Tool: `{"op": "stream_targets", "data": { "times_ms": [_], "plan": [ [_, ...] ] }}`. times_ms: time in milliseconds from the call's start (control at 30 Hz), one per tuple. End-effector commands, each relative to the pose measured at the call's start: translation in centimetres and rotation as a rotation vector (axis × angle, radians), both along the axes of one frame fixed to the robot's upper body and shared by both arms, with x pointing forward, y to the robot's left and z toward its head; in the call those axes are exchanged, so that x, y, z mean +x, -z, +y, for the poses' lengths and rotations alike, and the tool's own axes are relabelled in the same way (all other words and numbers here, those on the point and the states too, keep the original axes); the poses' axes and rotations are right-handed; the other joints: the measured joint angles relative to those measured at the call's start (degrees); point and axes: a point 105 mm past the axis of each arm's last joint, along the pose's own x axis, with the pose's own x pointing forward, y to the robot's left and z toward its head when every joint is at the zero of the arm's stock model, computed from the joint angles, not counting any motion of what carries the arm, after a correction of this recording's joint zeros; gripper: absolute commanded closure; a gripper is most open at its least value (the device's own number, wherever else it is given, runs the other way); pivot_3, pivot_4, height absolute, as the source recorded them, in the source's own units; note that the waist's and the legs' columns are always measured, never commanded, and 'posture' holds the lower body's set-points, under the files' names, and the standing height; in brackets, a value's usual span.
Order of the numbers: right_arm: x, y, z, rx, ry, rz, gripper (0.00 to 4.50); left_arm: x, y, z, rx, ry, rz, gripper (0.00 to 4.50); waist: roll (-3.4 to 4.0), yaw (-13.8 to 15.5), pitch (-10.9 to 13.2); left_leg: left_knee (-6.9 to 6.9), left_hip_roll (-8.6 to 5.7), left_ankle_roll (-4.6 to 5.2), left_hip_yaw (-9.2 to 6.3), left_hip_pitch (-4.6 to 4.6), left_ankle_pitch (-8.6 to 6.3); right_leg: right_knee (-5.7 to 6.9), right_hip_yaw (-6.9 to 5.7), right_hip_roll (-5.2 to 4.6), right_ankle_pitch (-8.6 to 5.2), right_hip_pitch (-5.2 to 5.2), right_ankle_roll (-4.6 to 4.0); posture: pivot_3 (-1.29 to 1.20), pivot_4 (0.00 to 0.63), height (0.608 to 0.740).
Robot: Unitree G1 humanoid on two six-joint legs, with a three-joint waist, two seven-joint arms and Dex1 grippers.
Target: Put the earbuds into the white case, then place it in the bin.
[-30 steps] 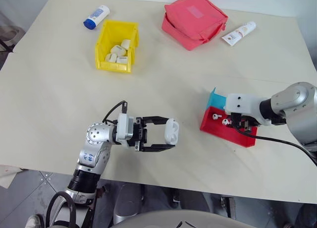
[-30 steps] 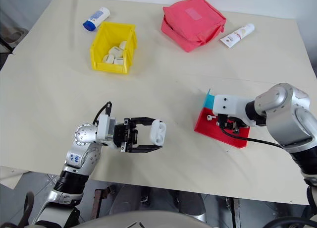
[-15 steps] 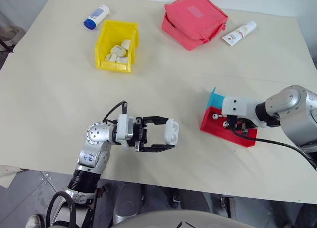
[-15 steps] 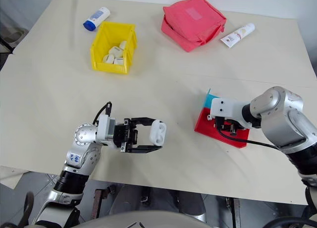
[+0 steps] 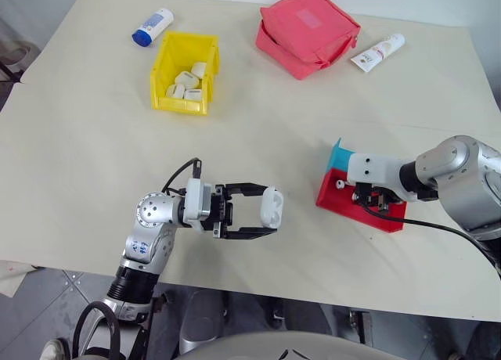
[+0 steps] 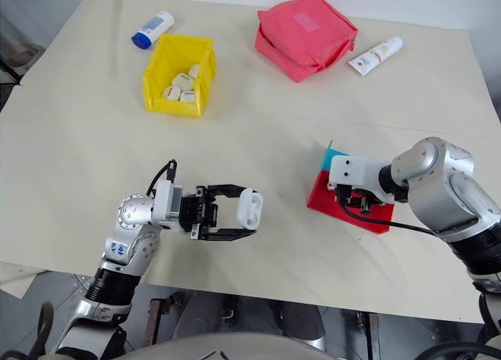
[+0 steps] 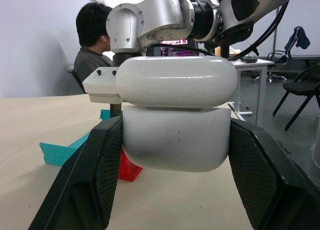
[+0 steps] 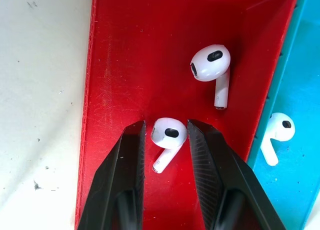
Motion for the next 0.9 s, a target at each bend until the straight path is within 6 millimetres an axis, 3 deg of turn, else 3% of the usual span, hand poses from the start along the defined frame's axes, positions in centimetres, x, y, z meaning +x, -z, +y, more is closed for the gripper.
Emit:
{"op": "stream_targets", "data": {
  "times_ms": [33, 100, 267, 400, 533, 767, 900],
  "plan": [
    [0.0, -0.2, 0.2, -0.012, -0.011, -0.011, 3.64, 0.0, -0.8, 0.1, -0.017, -0.003, -0.035, 1.71, 0.00, -0.04, 0.00, 0.00, 0.00, 0.00, 0.00, 0.00, 0.00, 0.00, 0.00, 0.00, 0.00, 0.00, 0.00, 0.00, 0.150, 0.740],
    [-0.1, -0.3, 0.4, -0.005, -0.016, -0.006, 4.03, 0.0, -0.8, 0.1, -0.017, -0.002, -0.035, 1.71, 0.00, -0.03, 0.00, 0.00, 0.00, 0.00, 0.00, 0.01, 0.00, 0.00, 0.00, 0.00, 0.00, 0.01, 0.00, 0.00, 0.150, 0.740],
    [0.0, -0.7, 0.6, 0.022, -0.013, -0.023, 4.03, 0.0, -0.7, 0.1, -0.015, 0.001, -0.033, 1.71, 0.00, -0.03, 0.00, 0.00, 0.00, 0.00, -0.01, 0.00, 0.00, 0.00, -0.01, 0.00, 0.00, 0.01, 0.00, 0.00, 0.150, 0.740],
    [0.2, -3.5, 1.8, 0.214, -0.019, -0.099, 4.03, -0.2, -0.5, -0.1, -0.013, 0.027, -0.022, 1.71, 0.04, 0.00, 0.03, 0.00, 0.00, 0.00, 0.00, 0.00, 0.00, 0.00, -0.01, 0.00, 0.00, 0.00, 0.00, 0.00, 0.150, 0.740],
    [-1.8, -6.4, 4.0, 0.518, -0.146, -0.153, 4.03, -0.2, -0.4, -0.4, -0.015, 0.066, -0.008, 1.71, 0.07, 0.21, 0.05, -0.04, -0.01, 0.00, -0.07, -0.05, 0.00, -0.08, -0.11, 0.02, 0.01, 0.03, 0.01, 0.00, 0.150, 0.740],
    [-4.8, -8.6, 6.8, 0.832, -0.221, -0.174, 4.03, 0.7, -0.5, -1.0, -0.037, 0.107, 0.011, 1.71, 0.08, 0.24, 0.06, -0.01, -0.08, 0.04, -0.18, -0.12, -0.02, -0.15, -0.20, 0.01, 0.07, 0.13, 0.12, 0.00, 0.150, 0.740],
    [-6.0, -8.8, 8.1, 0.934, -0.254, -0.159, 4.03, 1.1, -0.8, -1.2, -0.050, 0.123, 0.014, 1.71, 0.08, 0.18, 0.06, -0.04, -0.04, 0.03, -0.21, -0.06, -0.01, -0.18, -0.20, 0.07, 0.07, 0.18, 0.12, 0.00, 0.150, 0.740]
  ]
}}
